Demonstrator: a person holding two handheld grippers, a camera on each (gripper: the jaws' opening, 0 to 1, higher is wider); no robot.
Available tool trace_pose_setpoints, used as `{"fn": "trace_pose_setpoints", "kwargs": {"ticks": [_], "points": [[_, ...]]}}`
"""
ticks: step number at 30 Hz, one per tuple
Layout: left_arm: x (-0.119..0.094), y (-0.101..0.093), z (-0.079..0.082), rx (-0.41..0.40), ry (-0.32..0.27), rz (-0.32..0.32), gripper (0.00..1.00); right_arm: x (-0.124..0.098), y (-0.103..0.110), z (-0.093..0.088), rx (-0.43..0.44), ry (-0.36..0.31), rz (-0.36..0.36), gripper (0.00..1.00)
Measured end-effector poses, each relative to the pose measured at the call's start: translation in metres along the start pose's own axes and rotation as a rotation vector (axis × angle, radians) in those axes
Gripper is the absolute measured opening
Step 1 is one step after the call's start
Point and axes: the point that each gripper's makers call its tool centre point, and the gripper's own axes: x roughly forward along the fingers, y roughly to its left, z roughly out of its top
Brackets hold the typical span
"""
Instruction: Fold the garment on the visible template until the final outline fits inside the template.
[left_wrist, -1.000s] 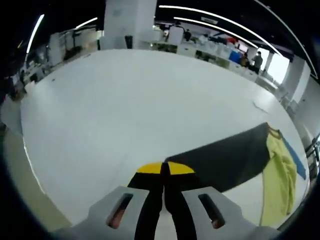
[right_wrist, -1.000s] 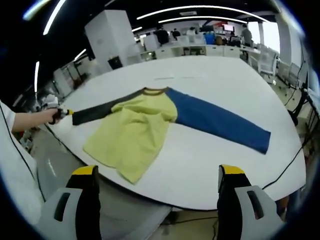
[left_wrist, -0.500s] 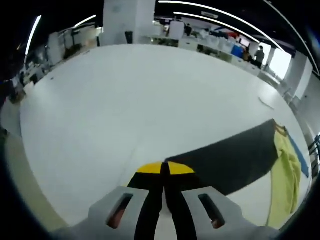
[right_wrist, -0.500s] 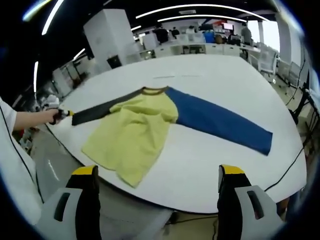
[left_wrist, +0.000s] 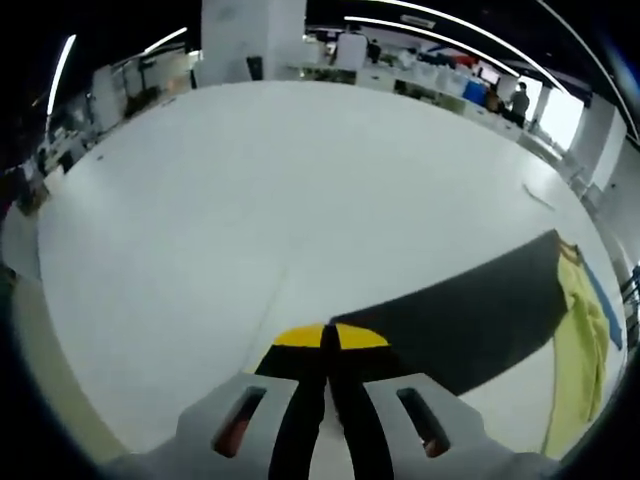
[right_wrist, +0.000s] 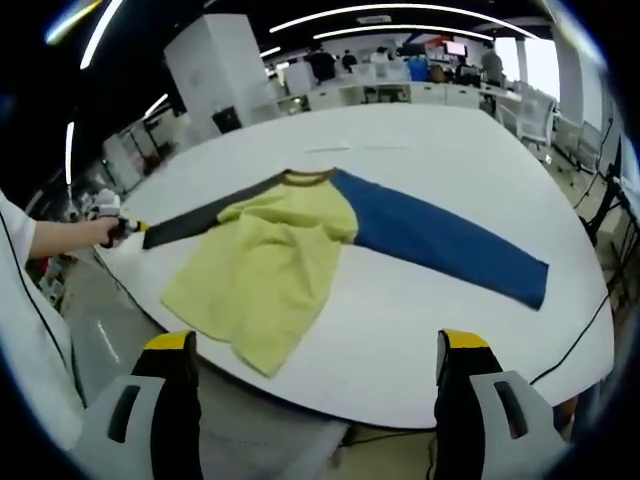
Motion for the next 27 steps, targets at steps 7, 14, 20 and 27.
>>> {"fn": "trace_pose_setpoints", "kwargs": {"ticks": [7, 14, 20, 27], "points": [[0.007, 0.004, 0.0, 0.015, 0.011, -0.001, 0.0, 0.002, 0.005, 0.003, -0.004, -0.009, 0.014, 0.99], [0.017, 0.011, 0.002, 0.023, 0.019, 0.002, 0.0, 0.004, 0.006, 0.001, -0.006, 0.006, 0.014, 0.99], [0.021, 0.013, 0.001, 0.029, 0.025, 0.002, 0.0, 0.006, 0.006, 0.002, -0.006, 0.008, 0.016, 0.99], [0.025, 0.015, 0.0, 0.035, 0.033, 0.003, 0.0, 0.008, 0.006, 0.003, -0.005, 0.012, 0.019, 0.99]]}}
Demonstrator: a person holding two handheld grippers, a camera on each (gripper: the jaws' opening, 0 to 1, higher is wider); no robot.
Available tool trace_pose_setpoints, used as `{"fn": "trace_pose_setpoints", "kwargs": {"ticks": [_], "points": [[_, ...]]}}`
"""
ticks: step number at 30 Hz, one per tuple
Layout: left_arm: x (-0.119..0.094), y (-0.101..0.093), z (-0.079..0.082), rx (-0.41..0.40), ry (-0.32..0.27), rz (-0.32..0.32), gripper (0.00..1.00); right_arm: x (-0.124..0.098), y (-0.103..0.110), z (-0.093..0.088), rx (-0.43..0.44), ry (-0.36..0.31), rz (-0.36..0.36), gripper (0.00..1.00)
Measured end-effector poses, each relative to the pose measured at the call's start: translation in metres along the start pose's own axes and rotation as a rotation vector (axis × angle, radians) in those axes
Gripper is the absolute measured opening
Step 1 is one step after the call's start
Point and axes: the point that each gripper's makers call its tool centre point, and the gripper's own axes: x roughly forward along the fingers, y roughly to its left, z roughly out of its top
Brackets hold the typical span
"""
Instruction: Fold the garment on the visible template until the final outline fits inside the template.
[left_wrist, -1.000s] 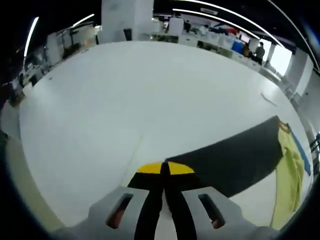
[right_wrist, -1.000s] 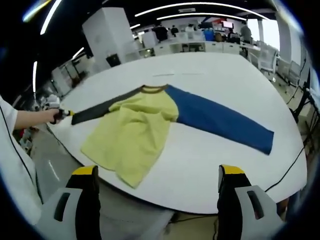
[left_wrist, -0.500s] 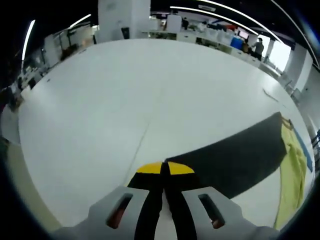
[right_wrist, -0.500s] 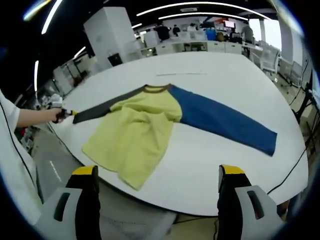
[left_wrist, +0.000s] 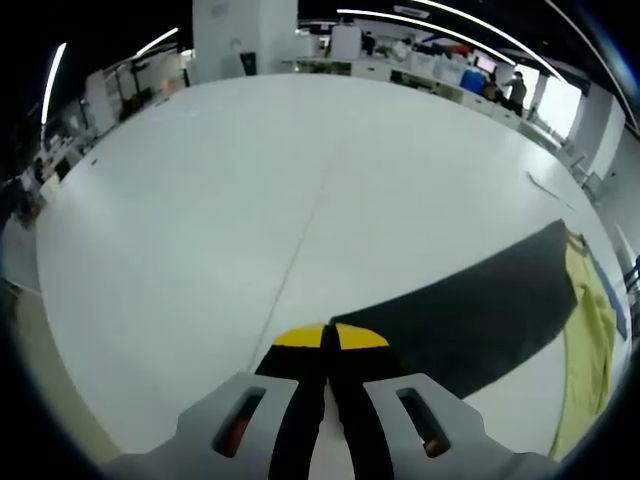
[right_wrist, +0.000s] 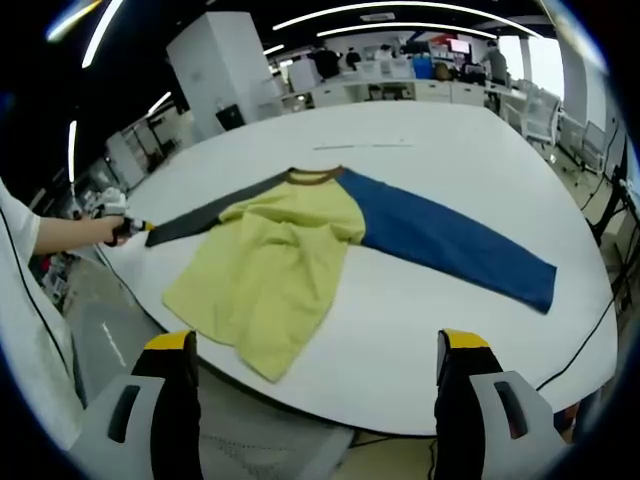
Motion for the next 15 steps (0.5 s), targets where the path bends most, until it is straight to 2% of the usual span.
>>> {"fn": "trace_pose_setpoints", "kwargs": {"ticks": [15], "points": [[-0.0027, -0.0045, -0.0041, 0.038, 0.023, 0.007, 0.0, -0.0004, -0.0011, 0.0001, 0.005, -0.003, -0.001, 0.99]]}}
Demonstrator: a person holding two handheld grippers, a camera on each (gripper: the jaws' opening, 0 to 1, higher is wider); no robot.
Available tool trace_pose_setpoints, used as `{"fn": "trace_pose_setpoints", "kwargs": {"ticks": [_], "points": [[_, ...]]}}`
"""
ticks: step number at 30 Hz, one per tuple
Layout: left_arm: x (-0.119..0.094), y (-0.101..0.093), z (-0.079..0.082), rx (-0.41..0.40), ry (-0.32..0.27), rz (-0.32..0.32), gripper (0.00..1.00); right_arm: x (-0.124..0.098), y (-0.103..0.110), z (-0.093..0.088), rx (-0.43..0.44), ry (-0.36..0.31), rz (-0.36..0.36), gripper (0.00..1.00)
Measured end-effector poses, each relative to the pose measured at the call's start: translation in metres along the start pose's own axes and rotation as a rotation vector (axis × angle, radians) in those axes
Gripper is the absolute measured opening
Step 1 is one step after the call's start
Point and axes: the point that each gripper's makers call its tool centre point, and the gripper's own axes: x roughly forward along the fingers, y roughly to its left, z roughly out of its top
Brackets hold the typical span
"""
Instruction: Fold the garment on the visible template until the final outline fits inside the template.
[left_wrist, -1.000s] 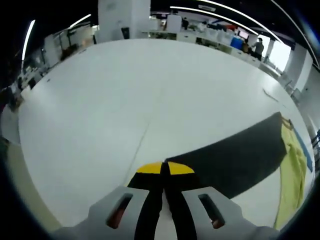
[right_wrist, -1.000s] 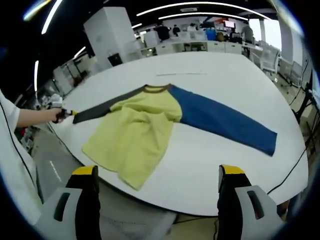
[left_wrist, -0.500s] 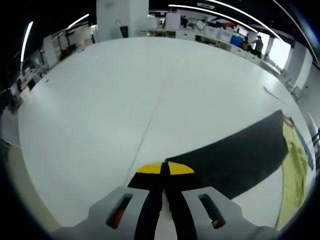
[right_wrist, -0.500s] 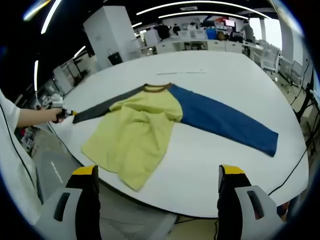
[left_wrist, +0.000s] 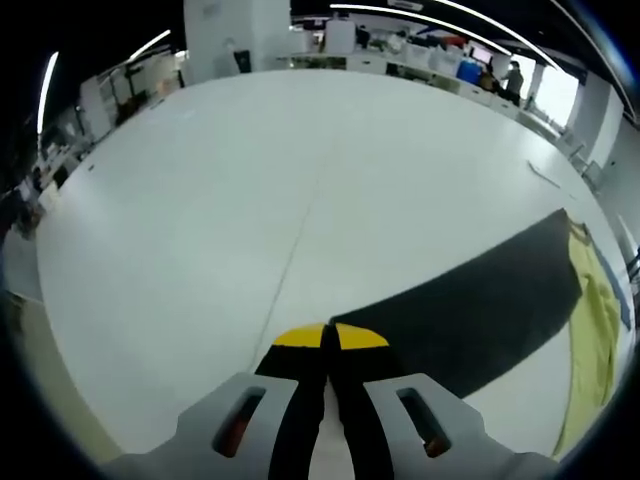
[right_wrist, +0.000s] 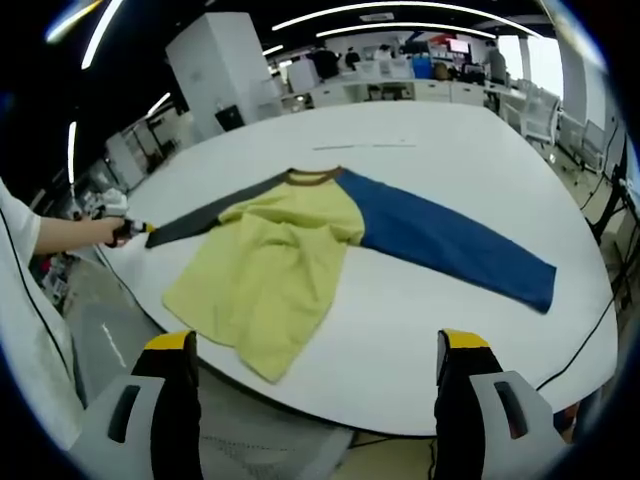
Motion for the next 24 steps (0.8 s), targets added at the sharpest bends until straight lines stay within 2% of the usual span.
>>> {"fn": "trace_pose_setpoints", "kwargs": {"ticks": [13, 24], "points": [[-0.007, -0.003, -0.003, 0.016, 0.017, 0.009, 0.0, 0.001, 0.001, 0.0, 0.0, 0.003, 0.001, 0.99], [-0.013, -0.004, -0.002, 0.014, 0.007, 0.01, 0.0, 0.002, 0.002, 0.0, -0.002, 0.006, 0.004, 0.99]]}}
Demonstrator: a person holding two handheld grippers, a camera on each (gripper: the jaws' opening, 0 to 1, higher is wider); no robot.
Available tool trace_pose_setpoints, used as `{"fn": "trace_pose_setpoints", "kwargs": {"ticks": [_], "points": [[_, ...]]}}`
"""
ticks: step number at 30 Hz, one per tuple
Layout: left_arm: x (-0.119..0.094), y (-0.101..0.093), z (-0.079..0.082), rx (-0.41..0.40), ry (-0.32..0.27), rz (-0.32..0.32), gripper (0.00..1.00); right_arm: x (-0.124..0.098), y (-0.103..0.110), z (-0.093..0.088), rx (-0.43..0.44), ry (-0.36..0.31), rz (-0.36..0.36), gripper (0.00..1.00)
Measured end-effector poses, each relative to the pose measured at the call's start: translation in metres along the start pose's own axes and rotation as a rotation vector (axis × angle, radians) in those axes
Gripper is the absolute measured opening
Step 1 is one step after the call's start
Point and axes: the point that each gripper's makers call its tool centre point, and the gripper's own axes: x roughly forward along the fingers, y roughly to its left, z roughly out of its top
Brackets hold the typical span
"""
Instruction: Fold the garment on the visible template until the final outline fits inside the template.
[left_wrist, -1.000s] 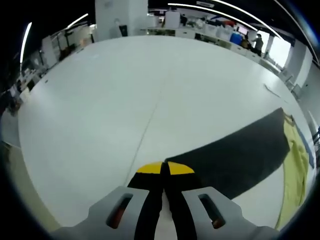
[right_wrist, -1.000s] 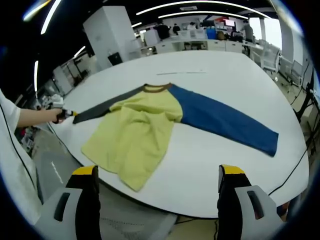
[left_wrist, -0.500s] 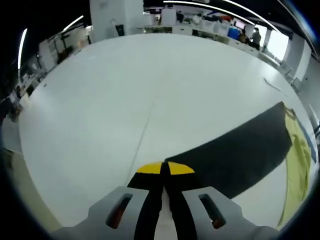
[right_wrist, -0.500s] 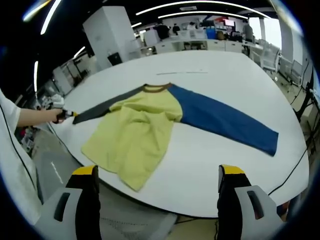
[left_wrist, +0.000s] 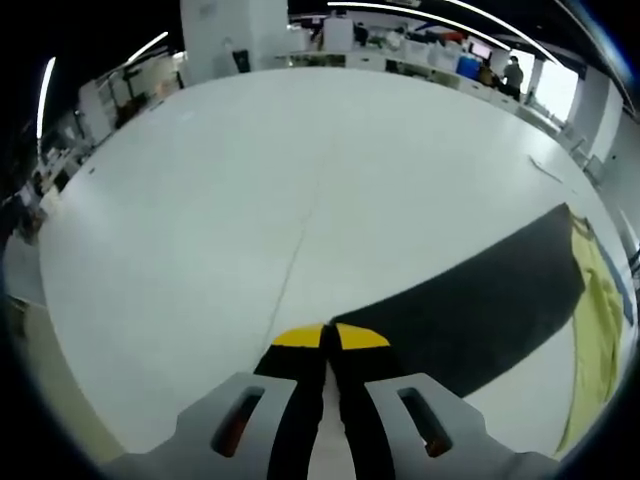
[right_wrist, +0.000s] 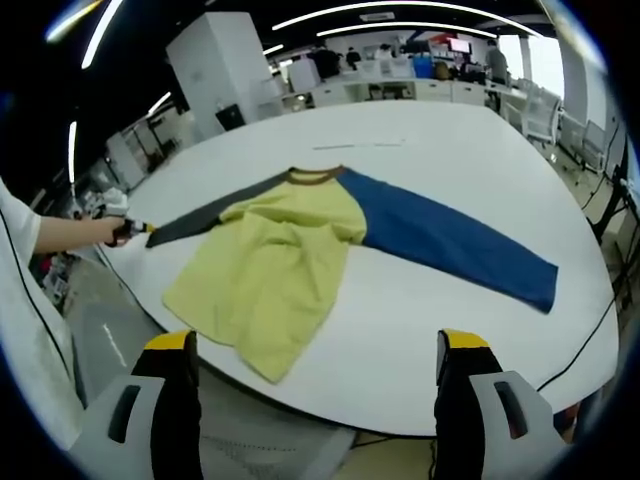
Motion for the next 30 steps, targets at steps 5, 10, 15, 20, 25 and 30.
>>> {"fn": "trace_pose_setpoints", "kwargs": {"ticks": [5, 10, 15, 20, 25, 30], "points": [[-0.001, 0.001, 0.0, -0.002, -0.003, 0.003, 0.01, 0.0, 0.0, 0.0, 0.0, -0.001, 0.001, 0.99], [-0.002, 0.003, 0.002, -0.014, -0.01, 0.002, 0.02, 0.0, 0.0, 0.002, 0.001, -0.007, 0.001, 0.99], [-0.003, 0.002, 0.004, -0.02, -0.021, -0.003, 0.05, 0.0, 0.0, 0.002, 0.0, -0.008, 0.004, 0.99], [-0.005, 0.002, 0.003, -0.023, -0.027, -0.005, 0.08, 0.0, 0.001, 0.001, -0.002, -0.011, 0.007, 0.99], [-0.01, 0.0, 0.001, -0.028, -0.031, -0.012, 0.1, -0.001, 0.0, 0.002, 0.0, -0.017, 0.008, 0.99], [-0.012, -0.003, 0.001, -0.036, -0.039, -0.027, 0.14, -0.002, 0.0, 0.002, -0.001, -0.023, 0.01, 0.99]]}}
